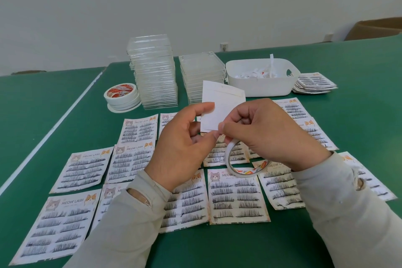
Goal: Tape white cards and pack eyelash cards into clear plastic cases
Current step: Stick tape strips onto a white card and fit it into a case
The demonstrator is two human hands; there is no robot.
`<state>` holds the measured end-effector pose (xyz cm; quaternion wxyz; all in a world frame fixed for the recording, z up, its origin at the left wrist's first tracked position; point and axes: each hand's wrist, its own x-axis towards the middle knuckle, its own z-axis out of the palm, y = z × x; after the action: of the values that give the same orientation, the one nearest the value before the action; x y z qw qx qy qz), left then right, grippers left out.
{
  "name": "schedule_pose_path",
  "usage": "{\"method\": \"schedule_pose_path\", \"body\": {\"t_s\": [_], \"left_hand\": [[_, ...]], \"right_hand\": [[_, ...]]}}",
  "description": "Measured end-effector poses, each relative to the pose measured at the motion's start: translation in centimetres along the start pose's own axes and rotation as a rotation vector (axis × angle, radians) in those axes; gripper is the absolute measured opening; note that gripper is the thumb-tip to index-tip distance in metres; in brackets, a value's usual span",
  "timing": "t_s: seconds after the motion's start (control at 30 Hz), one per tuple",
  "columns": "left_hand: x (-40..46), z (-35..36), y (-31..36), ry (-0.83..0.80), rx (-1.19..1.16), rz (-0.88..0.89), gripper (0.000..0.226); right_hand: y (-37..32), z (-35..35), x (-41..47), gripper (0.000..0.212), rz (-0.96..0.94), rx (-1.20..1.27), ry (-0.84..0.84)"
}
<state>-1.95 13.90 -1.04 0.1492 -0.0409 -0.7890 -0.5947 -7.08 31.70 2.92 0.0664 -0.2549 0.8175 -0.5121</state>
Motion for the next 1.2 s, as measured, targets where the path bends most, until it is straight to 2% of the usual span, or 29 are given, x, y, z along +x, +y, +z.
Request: {"method": "schedule_pose_path", "body": {"t_s": [0.67,0.87,1.2], "left_hand": [[-0.16,0.21,0.08,-0.006,-0.069,0.027,0.047],[-0.35,-0.04,-0.05,0.008,-0.012,0.081,0.035],[-0.38,0.06,0.31,0.071,0.039,0.102,0.034]], "right_hand": [[0.18,-0.02,0.1,0.019,0.022,-0.052,0.03],[0.14,0.0,0.11,0.018,0.033,-0.034,0.03],[0.3,0.2,0.18,0.02,0.03,-0.071,0.046]]}}
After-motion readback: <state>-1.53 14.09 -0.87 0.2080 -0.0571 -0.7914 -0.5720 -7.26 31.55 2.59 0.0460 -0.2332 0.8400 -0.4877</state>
